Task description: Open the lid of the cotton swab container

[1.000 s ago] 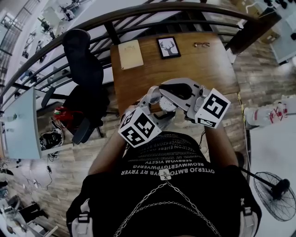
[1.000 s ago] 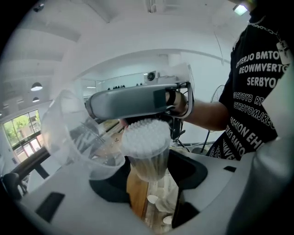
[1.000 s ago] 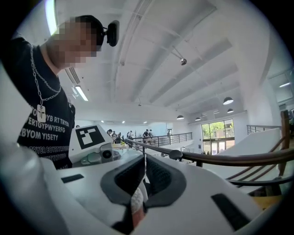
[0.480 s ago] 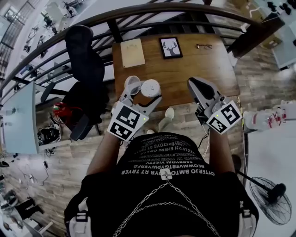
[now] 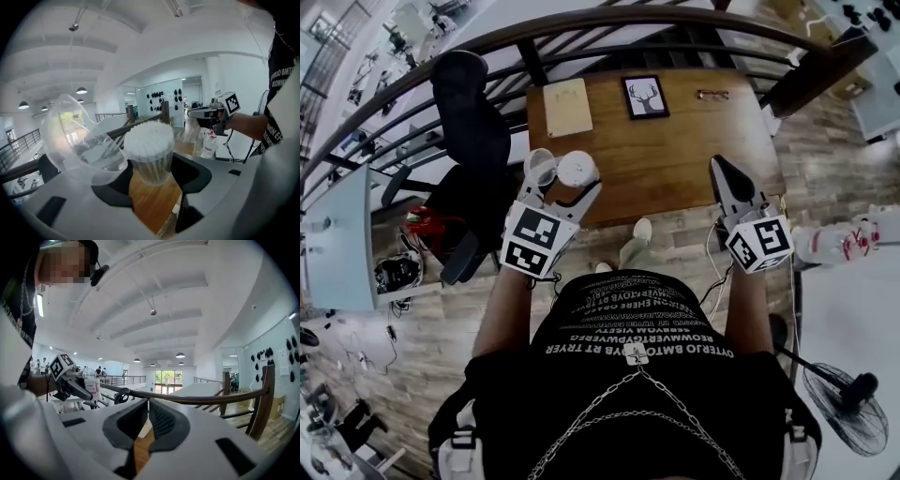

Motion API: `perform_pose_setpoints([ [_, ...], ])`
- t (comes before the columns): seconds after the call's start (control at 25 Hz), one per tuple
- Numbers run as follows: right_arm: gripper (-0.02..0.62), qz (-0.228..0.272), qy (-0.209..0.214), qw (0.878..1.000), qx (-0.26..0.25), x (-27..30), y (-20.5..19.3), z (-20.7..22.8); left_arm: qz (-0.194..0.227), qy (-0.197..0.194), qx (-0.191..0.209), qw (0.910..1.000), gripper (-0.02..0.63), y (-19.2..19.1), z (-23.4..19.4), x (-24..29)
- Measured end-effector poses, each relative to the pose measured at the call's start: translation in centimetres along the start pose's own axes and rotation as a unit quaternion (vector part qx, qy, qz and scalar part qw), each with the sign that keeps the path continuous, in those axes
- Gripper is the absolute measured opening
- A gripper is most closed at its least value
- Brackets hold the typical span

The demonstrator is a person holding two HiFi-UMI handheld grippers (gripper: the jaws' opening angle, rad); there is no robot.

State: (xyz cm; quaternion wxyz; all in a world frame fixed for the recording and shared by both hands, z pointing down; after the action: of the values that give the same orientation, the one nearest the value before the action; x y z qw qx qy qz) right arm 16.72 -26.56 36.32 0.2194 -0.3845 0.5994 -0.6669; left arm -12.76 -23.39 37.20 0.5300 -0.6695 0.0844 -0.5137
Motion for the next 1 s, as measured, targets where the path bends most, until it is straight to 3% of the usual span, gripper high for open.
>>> perform_pose_setpoints([
  [0.28, 0.021, -0.001, -0.023, 1.000, 0.014, -0.9, -0.5, 1.0, 0.008, 0.023, -0.015, 0.9996, 0.272, -0.2, -1.4, -0.4],
  [0.68, 0.015, -0.007, -0.017, 1.000, 0.008, -1.0, -0.1, 0.5, 0.027, 0.029, -0.022, 0.9990, 0.272, 0.3, -1.4, -1.0],
  [1.0, 0.014, -0.010, -0.007, 1.000, 0.003, -0.3, 0.1, -0.4, 0.076, 0.053, -0.020, 0.9955, 0.272, 0.4, -1.6, -2.1],
])
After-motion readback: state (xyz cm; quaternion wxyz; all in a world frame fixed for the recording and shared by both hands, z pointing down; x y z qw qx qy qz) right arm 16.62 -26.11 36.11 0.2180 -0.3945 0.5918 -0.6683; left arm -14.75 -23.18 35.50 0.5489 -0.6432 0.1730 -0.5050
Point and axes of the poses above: the fingertips, and each gripper's own axes: x forward along the fingers, z to its right, y out of its top, the point moved 7 cm from there along -x, backward along the fingers, and after that the axes turned 8 degrees about -z, right-handed, at the moved point
